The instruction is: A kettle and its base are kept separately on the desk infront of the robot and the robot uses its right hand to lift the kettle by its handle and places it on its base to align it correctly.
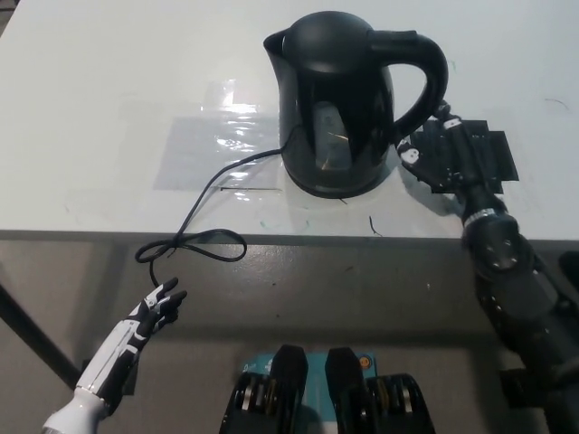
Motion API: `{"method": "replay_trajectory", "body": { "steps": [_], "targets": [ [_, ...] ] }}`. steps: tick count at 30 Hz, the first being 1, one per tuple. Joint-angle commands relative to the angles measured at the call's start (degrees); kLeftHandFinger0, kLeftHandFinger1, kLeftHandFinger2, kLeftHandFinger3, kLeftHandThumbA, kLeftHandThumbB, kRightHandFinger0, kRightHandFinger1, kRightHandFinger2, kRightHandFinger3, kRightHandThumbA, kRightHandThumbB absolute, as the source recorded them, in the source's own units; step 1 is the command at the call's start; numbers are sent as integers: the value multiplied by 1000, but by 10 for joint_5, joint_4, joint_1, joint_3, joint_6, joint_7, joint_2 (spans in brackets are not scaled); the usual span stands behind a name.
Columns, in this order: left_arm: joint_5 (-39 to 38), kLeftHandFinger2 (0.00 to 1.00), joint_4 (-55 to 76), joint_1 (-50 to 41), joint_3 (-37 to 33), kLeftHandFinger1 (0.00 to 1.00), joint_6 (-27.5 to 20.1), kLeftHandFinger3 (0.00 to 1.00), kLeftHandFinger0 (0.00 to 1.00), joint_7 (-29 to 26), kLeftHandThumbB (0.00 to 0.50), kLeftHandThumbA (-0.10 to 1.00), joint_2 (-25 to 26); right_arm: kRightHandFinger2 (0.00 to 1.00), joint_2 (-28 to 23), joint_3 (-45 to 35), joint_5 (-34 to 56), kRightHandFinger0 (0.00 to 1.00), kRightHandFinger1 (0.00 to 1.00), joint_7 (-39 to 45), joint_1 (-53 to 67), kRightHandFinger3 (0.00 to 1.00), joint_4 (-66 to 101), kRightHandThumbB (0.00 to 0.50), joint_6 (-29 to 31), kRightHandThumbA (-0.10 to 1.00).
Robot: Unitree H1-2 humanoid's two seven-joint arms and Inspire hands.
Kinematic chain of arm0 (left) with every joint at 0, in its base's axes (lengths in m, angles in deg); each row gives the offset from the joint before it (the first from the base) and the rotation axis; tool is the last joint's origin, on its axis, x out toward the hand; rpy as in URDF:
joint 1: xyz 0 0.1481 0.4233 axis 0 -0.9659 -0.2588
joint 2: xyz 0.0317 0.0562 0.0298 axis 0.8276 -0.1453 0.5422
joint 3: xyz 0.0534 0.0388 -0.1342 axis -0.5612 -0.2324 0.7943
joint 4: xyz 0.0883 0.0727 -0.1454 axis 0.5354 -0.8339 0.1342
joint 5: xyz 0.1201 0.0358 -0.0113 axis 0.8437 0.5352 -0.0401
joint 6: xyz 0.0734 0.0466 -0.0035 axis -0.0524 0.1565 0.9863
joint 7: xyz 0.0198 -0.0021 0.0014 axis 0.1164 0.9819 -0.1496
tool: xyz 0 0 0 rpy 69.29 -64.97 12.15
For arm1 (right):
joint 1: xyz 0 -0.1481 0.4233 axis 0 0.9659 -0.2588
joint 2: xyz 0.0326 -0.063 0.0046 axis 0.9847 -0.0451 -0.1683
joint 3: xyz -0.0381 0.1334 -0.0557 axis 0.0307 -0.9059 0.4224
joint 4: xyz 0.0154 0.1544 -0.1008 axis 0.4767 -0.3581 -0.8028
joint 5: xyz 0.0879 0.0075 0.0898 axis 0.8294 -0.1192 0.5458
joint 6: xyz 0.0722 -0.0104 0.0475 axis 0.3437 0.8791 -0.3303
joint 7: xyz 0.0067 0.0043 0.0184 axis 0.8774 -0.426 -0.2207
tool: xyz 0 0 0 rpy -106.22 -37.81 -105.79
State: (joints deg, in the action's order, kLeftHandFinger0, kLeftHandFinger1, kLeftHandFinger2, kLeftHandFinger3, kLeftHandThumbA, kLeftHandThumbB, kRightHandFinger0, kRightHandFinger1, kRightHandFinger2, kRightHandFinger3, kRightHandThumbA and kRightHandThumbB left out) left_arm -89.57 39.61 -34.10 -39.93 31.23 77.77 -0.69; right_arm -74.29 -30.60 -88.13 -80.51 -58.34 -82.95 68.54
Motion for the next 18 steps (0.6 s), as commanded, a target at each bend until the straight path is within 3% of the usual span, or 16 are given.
{"method": "replay_trajectory", "body": {
  "steps": [1,7,8,9,13,18],
  "targets": [
    [-12,982,10,7,3,1000,-24,1000,1000,7,213,1000,15,1000,-50,-50,158,1000,1000,158,82,1000,262,500,-50,1000],
    [-17,985,9,5,2,1000,-24,1000,1000,11,200,1000,14,1000,-62,-73,232,1000,1000,207,133,1000,333,439,-69,1000],
    [-16,984,8,6,2,1000,-28,1000,1000,10,193,1000,14,1000,-66,-78,253,1000,1000,220,148,1000,361,493,-84,1000],
    [-16,988,8,7,3,1000,-29,1000,1000,10,199,1000,14,1000,-71,-80,269,1000,1000,226,164,1000,395,500,-99,1000],
    [-25,1000,6,7,7,1000,-22,1000,1000,10,211,1000,13,1000,-85,-79,286,1000,1000,216,207,1000,505,500,-133,1000],
    [-26,1000,7,1,8,1000,-24,1000,1000,8,216,1000,12,1000,-101,-88,248,1000,1000,171,297,1000,663,500,-125,1000]
  ]
}}
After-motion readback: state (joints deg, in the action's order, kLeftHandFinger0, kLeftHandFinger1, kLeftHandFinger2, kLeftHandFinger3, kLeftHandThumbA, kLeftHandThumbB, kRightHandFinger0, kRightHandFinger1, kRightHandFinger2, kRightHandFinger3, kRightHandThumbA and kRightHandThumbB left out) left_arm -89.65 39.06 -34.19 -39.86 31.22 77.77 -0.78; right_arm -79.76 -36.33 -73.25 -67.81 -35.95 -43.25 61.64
